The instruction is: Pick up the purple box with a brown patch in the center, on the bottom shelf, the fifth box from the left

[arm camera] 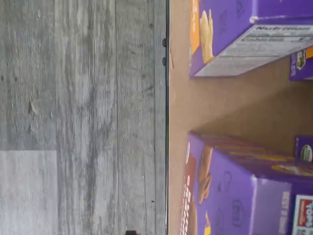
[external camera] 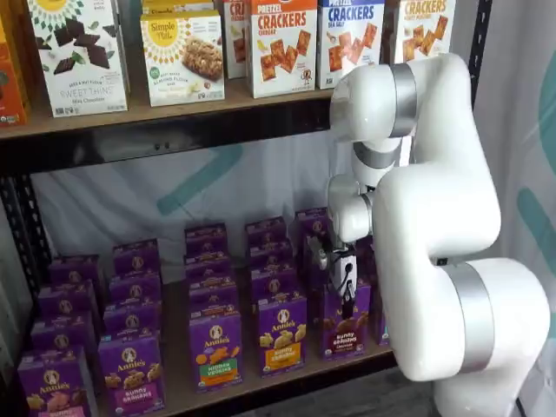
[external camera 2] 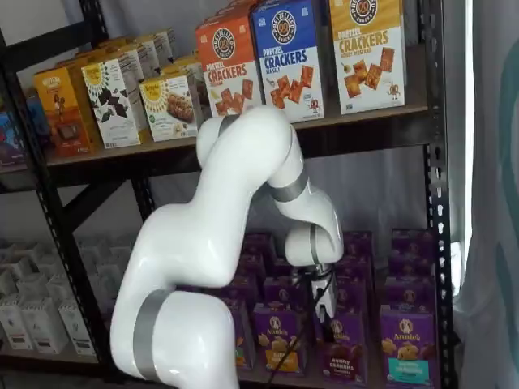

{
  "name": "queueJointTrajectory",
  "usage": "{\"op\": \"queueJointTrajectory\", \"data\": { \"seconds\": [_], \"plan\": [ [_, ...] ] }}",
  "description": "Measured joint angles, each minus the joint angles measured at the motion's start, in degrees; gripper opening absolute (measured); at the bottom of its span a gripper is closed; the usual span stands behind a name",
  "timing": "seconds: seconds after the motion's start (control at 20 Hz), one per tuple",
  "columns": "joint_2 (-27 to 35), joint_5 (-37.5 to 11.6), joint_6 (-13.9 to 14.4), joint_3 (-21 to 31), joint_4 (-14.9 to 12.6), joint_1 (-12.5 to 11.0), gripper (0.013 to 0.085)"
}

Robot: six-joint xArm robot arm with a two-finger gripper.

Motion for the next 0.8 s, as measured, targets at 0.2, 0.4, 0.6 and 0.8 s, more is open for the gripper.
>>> {"op": "queueJointTrajectory", "data": {
  "seconds": [0.2, 0.4, 0.6, 0.8],
  "plan": [
    [0.39, -0.65, -0.95, -0.11, 0.82, -0.23, 0.085],
    [0.54, -1.06, -2.02, -0.13, 1.94, -0.27, 0.085],
    [0.56, -1.25, -2.88, -0.07, 3.06, -0.09, 0.077],
    [0.54, -1.77, -3.09, 0.18, 3.42, 0.03, 0.069]
  ]
}}
